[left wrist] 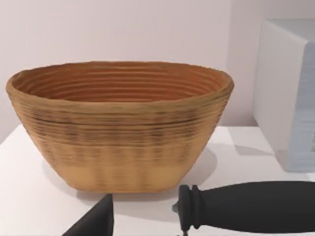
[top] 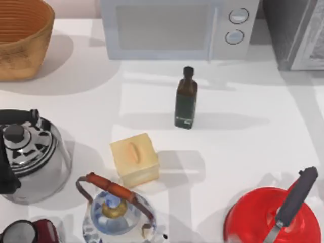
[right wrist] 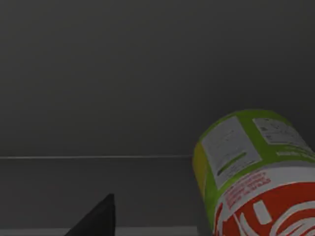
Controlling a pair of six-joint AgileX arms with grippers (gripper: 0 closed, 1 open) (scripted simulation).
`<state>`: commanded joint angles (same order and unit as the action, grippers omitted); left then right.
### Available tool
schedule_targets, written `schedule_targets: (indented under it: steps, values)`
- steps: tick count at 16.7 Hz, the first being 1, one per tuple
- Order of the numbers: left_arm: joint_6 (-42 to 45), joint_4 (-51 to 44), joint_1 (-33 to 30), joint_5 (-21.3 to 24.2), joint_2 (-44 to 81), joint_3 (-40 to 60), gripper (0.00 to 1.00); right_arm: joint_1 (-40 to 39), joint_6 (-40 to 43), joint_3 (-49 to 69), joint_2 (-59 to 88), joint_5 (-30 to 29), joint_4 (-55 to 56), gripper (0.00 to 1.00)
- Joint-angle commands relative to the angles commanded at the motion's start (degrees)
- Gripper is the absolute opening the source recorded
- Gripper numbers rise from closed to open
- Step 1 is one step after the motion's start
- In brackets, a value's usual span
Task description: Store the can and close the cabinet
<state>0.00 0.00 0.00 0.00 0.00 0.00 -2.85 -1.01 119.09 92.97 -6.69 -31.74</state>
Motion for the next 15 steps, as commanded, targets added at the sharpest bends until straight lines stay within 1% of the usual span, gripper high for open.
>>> schedule_targets:
  steps: [10,12,15]
  values:
    - [0.0,0.0,0.0,0.0,0.0,0.0,1.0,1.8,0.36,-78.7,-56.59,3.72,19.3,1.0]
    - [0.0,0.0,0.0,0.0,0.0,0.0,1.0,2.14,0.51,-91.34,-67.04,4.45,22.81,1.0]
    - [0.0,0.0,0.0,0.0,0.0,0.0,1.0,2.54,0.74,-105.8,-80.24,5.46,27.2,1.0]
